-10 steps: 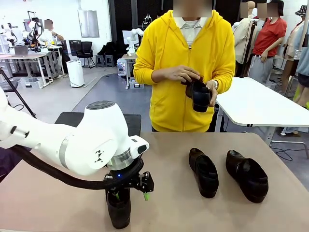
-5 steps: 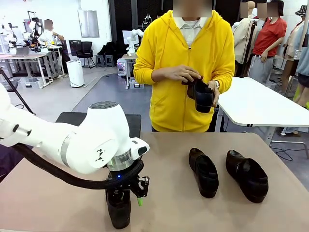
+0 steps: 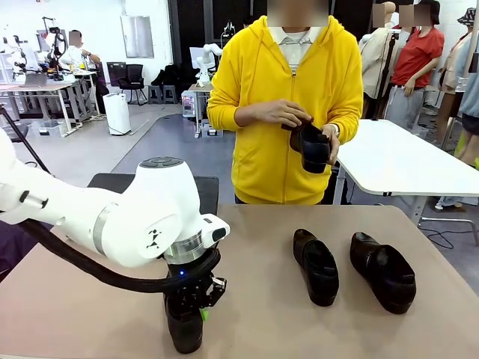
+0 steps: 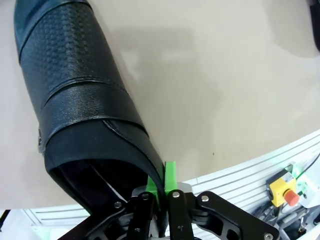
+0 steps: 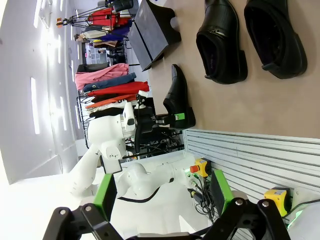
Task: Organize the shoes by placing them on the stand.
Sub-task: Place the Shoe from the middle of the table onto the Shoes Stand.
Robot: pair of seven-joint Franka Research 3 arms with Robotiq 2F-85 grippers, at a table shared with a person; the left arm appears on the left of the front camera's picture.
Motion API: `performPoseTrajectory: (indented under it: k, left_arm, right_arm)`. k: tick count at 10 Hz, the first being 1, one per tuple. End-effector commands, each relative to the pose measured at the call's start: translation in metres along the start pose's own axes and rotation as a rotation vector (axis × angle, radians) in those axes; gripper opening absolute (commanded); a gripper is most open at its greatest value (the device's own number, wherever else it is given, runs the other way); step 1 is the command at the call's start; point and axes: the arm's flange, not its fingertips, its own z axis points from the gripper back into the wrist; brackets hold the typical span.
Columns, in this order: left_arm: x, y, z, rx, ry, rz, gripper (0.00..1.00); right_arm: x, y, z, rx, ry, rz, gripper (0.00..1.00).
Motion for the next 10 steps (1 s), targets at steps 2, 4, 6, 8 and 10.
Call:
performPoseTrajectory:
  k: [2,4,6,8,10]
  left_arm:
    - [-0.013,0.012,0.038,0.06,-0.071,-0.075,0.0]
    - [-0.054,0.038,0.099,0.076,-0.129,-0.204,0.0]
    - [-0.103,0.072,0.15,0.149,-0.187,-0.275,0.0]
    - [-0.138,0.124,0.186,0.231,-0.309,-0.342,0.0]
    - [-0.154,0.181,0.198,0.275,-0.371,-0.367,0.0]
  right_arm:
    - [0.002,0.004,0.001,0.02,-0.005,0.012,1.0]
    - [0.002,0.004,0.001,0.02,-0.005,0.012,1.0]
    - [0.002,0.004,0.001,0.02,-0.005,0.012,1.0]
    - [0.002,0.004,0.001,0.02,-0.005,0.012,1.0]
    - [0.002,0.004,0.001,0.02,-0.005,0.012,1.0]
